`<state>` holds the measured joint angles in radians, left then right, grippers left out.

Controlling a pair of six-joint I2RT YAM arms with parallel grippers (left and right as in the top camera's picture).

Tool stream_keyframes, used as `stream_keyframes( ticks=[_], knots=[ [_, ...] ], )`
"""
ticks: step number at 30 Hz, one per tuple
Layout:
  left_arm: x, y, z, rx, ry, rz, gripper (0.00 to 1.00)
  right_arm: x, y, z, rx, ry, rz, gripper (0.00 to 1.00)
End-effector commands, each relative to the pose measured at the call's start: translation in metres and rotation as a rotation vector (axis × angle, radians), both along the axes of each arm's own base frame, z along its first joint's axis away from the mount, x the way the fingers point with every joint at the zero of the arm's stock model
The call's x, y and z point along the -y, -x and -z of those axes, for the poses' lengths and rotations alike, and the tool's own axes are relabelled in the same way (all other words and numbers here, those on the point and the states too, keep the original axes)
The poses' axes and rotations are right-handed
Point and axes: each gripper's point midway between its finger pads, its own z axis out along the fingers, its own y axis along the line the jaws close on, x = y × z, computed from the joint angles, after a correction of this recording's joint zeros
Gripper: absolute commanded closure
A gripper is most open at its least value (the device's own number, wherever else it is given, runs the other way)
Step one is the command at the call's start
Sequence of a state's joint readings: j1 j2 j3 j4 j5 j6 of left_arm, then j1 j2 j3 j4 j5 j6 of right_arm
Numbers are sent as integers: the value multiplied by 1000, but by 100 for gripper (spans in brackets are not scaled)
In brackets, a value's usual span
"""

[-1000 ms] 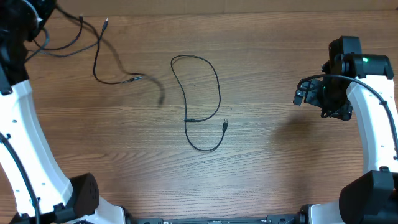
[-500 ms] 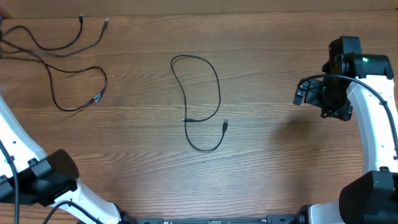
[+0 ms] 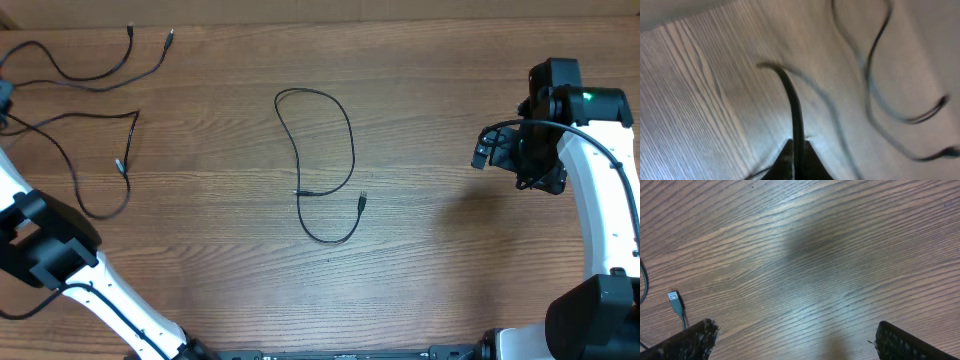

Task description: Untangle cables

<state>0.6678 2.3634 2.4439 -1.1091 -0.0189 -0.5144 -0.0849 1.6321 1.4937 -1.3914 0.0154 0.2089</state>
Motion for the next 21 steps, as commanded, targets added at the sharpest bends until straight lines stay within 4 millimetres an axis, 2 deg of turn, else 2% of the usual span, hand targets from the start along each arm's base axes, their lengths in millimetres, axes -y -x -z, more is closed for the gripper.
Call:
stream_keyframes(
  ticks=[1,3,6,8,10,11,12,13,14,16,20,21],
  knots=[
    [5,4,50,-87,87,77,72,2,0,1,-2,9,2,0],
    [12,12,73,-147,139,76,65,2,0,1,-2,9,2,0],
    [16,18,82,-182,170,75,51,2,0,1,-2,9,2,0],
    [26,24,84,-201,215,84,33,2,0,1,-2,9,2,0],
    [35,25,85,-198,258,97,34,2,0,1,-2,9,2,0],
    [37,25,85,-197,268,101,50,2,0,1,-2,9,2,0],
    [41,24,85,-192,279,133,77,2,0,1,-2,9,2,0],
    [44,25,85,-192,291,139,74,2,0,1,-2,9,2,0],
    [44,24,83,-186,295,142,67,2,0,1,-2,9,2,0],
    [48,22,80,-163,315,163,67,2,0,1,-2,9,2,0],
    [68,8,65,-29,424,276,57,2,0,1,-2,9,2,0],
    [69,8,61,-5,444,280,50,2,0,1,-2,9,2,0]
  ],
)
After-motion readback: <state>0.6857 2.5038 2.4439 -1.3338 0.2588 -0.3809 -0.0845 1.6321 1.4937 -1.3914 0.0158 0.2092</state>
